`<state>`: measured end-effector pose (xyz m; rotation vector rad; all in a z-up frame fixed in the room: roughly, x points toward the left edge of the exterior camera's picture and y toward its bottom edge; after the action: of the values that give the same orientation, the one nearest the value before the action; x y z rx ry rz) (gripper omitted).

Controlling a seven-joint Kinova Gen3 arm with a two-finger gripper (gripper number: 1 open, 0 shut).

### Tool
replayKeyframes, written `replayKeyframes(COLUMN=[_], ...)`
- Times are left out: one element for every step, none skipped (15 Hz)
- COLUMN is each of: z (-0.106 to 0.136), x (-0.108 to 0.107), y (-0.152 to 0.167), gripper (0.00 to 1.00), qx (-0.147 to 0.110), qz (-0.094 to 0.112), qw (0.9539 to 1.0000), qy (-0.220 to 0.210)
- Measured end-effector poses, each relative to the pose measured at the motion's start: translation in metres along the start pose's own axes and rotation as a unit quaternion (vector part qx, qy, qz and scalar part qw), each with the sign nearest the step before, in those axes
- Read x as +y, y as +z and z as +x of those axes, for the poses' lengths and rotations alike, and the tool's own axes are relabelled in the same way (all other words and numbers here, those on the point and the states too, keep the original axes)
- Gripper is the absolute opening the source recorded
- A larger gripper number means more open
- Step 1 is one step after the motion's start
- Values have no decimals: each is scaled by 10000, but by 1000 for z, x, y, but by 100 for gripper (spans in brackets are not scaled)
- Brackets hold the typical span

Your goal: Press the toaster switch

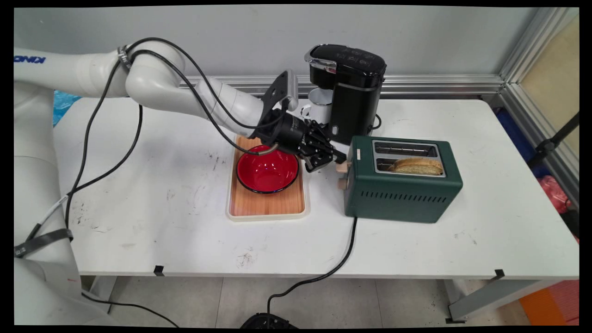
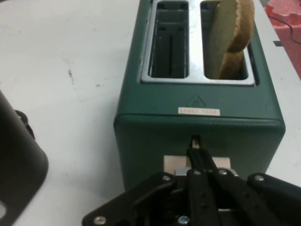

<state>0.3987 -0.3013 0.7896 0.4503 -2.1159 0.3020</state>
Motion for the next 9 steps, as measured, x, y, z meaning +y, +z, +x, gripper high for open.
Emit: replayKeyframes(z=[-1, -4, -5, -6, -8, -9, -10, -11, -13], x=[1, 2, 3, 3, 4, 5, 6, 7, 7], y=[0, 1, 2, 2, 3, 3, 4, 5, 6], gripper=[0, 0, 0, 0, 0, 0, 0, 0, 0], qx=[-8, -29, -45, -53, -65, -72, -83, -93, -102], qz=[-3, -10, -18, -24, -34, -40, -51, -61, -69], qw=[10000, 10000, 10000, 10000, 10000, 9999, 9999, 9999, 9999], qy=[-10, -32, -47, -53, -61, -65, -69, -70, -71])
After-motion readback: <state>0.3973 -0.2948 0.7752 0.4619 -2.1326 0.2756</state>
